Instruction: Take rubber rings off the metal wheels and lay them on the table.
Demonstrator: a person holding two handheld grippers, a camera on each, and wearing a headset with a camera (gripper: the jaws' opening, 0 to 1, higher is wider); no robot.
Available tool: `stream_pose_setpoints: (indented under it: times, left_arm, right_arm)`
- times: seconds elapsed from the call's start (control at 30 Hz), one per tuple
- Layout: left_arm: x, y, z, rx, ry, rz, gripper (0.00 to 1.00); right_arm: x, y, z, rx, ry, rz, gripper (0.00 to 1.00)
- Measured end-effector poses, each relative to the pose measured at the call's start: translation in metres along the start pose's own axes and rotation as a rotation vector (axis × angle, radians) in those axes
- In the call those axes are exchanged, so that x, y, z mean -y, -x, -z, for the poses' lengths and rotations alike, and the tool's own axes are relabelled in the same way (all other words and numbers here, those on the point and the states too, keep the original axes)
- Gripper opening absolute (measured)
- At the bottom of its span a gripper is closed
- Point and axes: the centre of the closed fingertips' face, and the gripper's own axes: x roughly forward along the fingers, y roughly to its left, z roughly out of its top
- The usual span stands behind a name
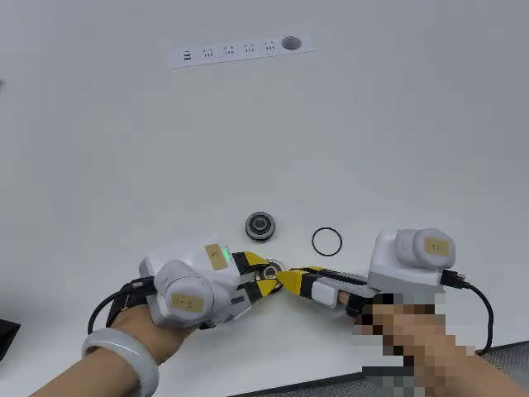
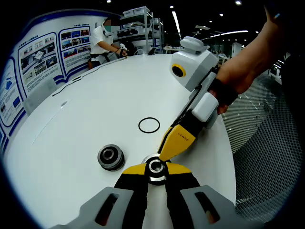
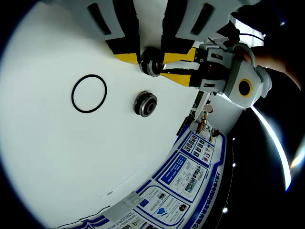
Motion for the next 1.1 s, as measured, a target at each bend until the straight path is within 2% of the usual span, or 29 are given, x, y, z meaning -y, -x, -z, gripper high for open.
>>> stream_pose_setpoints:
  times: [0.37, 0.53, 0.87, 1.1]
  left_arm:
    - [-0.0001, 0.0001, -0.0001, 0.003, 0.005, -0.003, 0.13]
    - [-0.0007, 0.0001, -0.0001, 0.004, 0.005, -0.003, 0.13]
    - [-0.0007, 0.0000, -0.0001, 0.004, 0.010, -0.002, 0.13]
    - [-0.0007, 0.0001, -0.0003, 0.004, 0.011, -0.002, 0.13]
  right_arm:
    - [-0.0041, 0.0007, -0.0014, -0.005, -0.055, -0.030, 0.16]
    - [-0.0040, 0.0026, -0.0014, -0.005, -0.057, -0.029, 0.15]
    - [0.0028, 0.0024, -0.0004, -0.017, -0.017, 0.002, 0.07]
    - [0.0011, 0.0019, -0.0007, -0.027, 0.007, 0.010, 0.07]
